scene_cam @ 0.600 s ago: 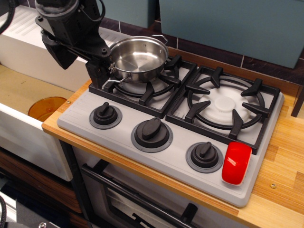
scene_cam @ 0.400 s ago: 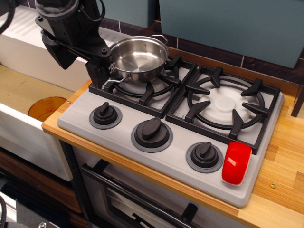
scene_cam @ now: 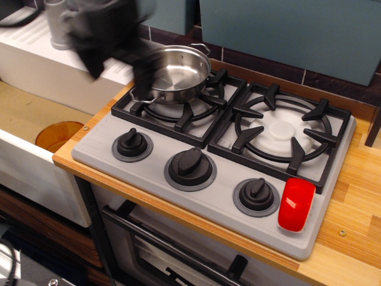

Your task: End effector reaching pot or pan

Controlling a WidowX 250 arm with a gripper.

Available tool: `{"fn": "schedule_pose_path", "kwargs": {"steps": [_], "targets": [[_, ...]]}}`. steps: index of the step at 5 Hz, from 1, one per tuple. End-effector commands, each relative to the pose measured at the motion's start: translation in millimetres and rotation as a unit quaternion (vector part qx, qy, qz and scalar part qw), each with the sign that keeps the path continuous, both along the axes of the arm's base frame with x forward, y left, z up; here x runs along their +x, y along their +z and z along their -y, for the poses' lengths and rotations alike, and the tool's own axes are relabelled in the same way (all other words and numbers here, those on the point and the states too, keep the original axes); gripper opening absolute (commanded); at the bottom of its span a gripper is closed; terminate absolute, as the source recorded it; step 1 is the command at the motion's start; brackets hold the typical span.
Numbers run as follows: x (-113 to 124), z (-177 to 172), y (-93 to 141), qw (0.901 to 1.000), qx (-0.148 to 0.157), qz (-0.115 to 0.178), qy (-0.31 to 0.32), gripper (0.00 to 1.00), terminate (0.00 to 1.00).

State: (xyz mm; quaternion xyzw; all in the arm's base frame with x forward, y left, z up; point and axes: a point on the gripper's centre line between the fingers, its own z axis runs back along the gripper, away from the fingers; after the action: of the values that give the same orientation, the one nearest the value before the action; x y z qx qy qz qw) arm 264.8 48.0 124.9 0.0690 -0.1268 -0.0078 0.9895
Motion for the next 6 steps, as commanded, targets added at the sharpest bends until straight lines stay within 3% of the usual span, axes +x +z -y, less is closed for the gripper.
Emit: {"fn": "schedule_pose_path", "kwargs": {"steps": [1, 2, 4, 6], "targets": [[57, 10, 45, 0.9998, -0.009, -0.013, 0.009, 1.0, 0.0], [74, 11, 50, 0.9997, -0.015, -0.017, 0.009, 1.0, 0.0], [108, 9, 32, 0.9997, -0.022, 0.005, -0.003, 1.0, 0.0], [115, 7, 11, 0.9993, -0.018, 0.027, -0.019, 1.0, 0.0]]}}
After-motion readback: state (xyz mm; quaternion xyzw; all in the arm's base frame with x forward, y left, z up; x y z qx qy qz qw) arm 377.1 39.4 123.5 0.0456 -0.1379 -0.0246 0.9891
